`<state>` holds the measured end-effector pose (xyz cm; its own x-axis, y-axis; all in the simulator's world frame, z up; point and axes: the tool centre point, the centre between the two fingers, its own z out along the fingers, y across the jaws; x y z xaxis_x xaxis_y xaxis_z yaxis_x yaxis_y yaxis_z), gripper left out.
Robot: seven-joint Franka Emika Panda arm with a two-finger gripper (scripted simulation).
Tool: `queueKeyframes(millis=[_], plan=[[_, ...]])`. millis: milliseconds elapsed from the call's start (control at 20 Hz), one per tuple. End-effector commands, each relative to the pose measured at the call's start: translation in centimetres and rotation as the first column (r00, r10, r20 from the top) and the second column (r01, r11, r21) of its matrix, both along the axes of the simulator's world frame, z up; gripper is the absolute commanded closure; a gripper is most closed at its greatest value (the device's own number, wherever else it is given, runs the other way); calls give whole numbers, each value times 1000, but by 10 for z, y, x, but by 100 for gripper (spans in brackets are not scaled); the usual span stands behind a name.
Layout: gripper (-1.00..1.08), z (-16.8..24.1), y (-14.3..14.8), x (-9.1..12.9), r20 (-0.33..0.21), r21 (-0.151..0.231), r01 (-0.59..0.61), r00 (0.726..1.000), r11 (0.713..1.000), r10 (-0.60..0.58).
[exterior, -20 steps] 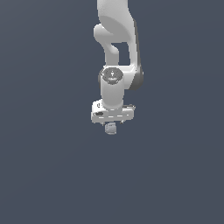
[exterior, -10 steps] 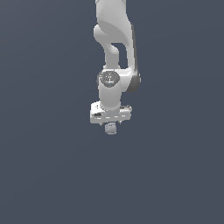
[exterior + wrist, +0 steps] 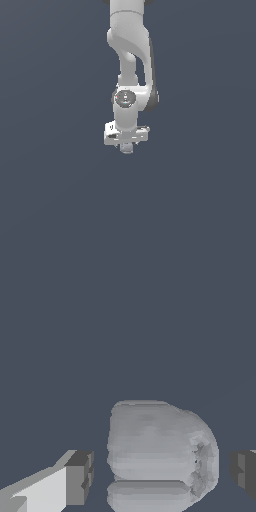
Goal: Pick up the object and move it to a goal position.
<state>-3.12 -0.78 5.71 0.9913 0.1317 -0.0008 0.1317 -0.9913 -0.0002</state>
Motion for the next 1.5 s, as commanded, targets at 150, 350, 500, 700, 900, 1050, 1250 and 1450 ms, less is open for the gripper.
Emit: queueKeyframes(millis=[150,350,500,700,900,1050,1250,1450], plan=[[-92,-16,0,0,1,0,-1,1000,1000,1],[108,-17,0,1,1,0,-1,1000,1000,1],[108,-17,0,1,1,0,-1,1000,1000,1],[108,-17,0,1,1,0,-1,1000,1000,1],[108,-15,-1,1,2,0,-1,1000,1000,1],[108,-10,-5,-1,2,0,-1,1000,1000,1],[108,3,-15,-5,2,0,-1,1000,1000,1],[108,24,-31,-11,2,0,-1,1000,1000,1]])
